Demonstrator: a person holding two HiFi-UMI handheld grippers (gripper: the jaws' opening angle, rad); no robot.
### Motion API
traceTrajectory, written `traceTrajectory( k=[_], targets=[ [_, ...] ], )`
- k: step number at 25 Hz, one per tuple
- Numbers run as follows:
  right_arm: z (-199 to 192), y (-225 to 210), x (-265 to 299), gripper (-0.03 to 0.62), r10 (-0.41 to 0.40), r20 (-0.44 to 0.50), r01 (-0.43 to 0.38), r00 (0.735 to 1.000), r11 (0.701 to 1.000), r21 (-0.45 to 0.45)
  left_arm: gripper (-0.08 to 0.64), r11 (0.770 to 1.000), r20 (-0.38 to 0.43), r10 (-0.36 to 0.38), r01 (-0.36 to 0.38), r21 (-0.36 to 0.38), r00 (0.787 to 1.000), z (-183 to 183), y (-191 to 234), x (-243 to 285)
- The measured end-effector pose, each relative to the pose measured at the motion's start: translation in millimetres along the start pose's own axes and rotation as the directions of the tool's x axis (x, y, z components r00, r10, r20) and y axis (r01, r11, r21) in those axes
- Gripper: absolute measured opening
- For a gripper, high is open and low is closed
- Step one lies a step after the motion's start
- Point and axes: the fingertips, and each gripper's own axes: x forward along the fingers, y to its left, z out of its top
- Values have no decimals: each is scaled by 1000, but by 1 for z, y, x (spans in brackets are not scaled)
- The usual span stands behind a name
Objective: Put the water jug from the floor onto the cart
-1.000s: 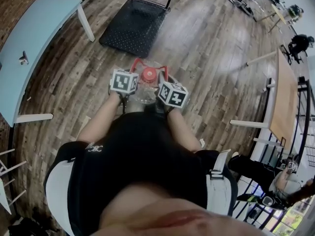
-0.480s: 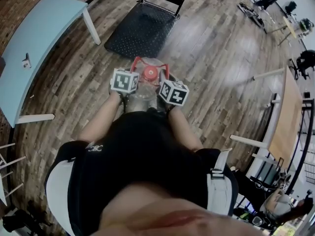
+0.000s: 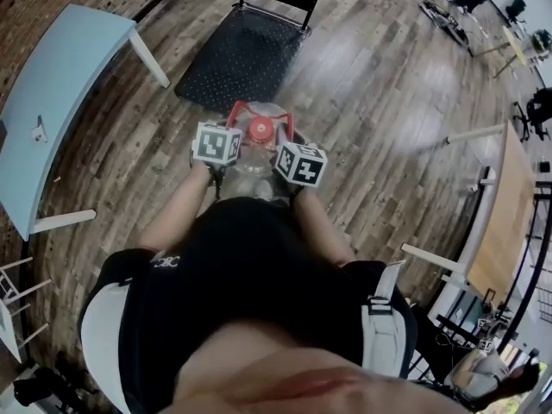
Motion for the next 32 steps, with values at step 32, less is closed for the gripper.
traceTrajectory(
  k=[32],
  targets=[
    [77, -100, 80, 28, 11, -37, -9, 999, 999, 38, 17, 1000, -14, 8, -7, 24, 1000, 103, -26, 109]
  ],
)
